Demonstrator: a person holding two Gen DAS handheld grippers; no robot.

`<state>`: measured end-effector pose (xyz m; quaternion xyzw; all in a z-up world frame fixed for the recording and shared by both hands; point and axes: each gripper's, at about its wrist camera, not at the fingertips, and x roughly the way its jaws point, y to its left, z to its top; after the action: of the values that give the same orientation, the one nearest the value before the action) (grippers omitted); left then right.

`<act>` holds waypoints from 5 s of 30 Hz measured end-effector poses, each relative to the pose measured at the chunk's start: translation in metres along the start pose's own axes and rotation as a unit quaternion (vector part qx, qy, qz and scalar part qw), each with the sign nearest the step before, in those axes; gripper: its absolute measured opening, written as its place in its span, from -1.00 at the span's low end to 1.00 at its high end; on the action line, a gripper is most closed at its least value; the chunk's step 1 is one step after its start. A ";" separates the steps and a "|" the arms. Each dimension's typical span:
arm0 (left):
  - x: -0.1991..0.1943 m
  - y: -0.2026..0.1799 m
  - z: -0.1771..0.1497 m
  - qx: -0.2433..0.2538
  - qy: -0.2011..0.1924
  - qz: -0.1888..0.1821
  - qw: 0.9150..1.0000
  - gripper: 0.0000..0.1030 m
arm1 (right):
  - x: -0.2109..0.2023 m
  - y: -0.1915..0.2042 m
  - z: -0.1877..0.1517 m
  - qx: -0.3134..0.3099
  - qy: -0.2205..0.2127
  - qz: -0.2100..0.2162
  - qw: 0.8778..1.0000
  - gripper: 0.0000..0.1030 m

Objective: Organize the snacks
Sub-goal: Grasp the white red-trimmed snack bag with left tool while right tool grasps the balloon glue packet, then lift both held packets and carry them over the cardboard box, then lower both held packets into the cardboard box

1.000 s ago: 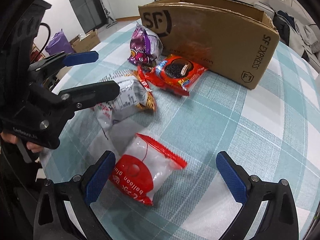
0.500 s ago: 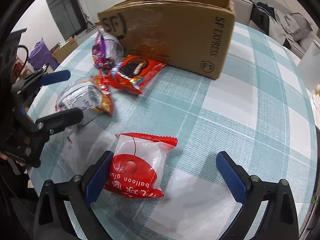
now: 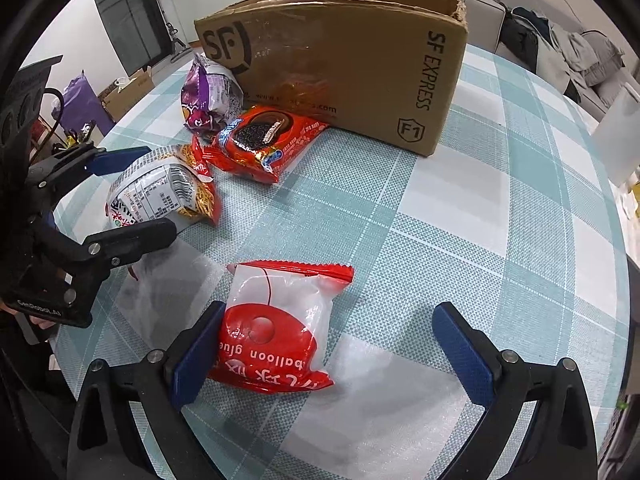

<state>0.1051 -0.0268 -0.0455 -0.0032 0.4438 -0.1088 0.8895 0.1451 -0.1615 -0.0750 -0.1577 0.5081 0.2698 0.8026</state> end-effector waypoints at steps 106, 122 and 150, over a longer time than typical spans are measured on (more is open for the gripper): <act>-0.092 0.025 0.136 -0.042 -0.204 0.041 0.977 0.03 | -0.123 -0.034 0.110 0.125 -0.283 0.041 0.950 -0.14; -0.069 0.027 0.166 -0.040 -0.201 0.047 0.978 0.03 | -0.113 -0.037 0.136 0.133 -0.285 0.044 0.948 -0.14; 0.018 0.061 0.175 -0.051 -0.161 0.064 0.984 0.03 | -0.055 -0.059 0.167 0.163 -0.246 0.034 0.955 -0.14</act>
<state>0.2655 0.0130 0.0402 -0.0379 0.2994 -0.0270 0.9530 0.2831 -0.1361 0.0454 0.0635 0.3366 0.2409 0.9081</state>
